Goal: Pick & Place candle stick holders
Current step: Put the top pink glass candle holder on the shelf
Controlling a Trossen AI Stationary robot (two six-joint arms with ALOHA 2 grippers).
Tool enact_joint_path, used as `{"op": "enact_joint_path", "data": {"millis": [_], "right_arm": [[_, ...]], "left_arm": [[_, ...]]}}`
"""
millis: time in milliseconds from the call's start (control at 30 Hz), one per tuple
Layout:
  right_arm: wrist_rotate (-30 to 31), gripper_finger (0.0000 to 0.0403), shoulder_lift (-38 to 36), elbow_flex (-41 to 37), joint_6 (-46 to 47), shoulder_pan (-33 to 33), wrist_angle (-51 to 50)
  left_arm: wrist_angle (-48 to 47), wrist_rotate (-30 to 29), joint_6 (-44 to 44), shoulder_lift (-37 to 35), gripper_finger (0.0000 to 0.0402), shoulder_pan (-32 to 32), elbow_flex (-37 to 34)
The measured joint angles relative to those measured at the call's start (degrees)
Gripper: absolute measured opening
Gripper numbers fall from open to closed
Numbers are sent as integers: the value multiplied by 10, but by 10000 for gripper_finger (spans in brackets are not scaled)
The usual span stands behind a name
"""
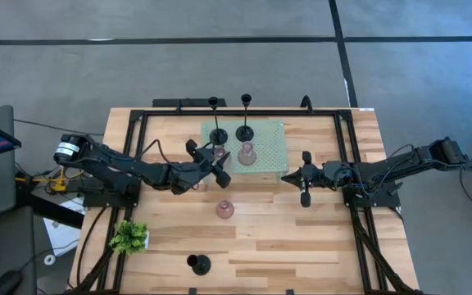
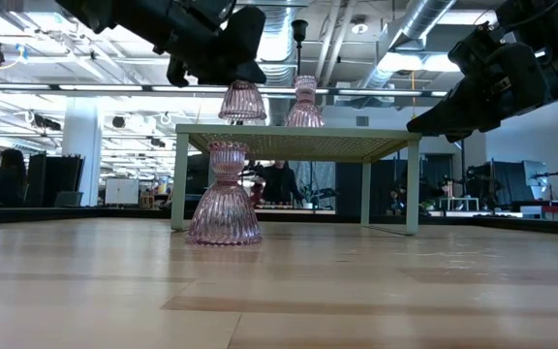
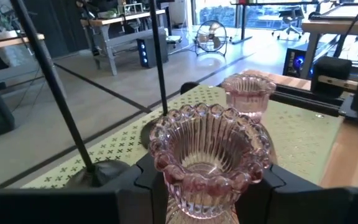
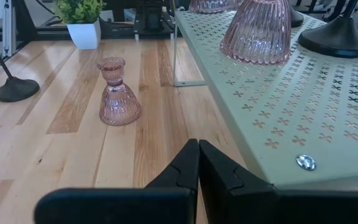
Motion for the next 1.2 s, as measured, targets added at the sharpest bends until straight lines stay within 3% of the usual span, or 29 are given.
{"op": "enact_joint_path", "data": {"millis": [800, 1200], "right_arm": [[0, 1, 0, 0, 0, 0, -2], [0, 1, 0, 0, 0, 0, -2]], "left_arm": [[-4, -10, -45, 29, 128, 26, 0], [-5, -9, -58, 30, 175, 26, -1]]}}
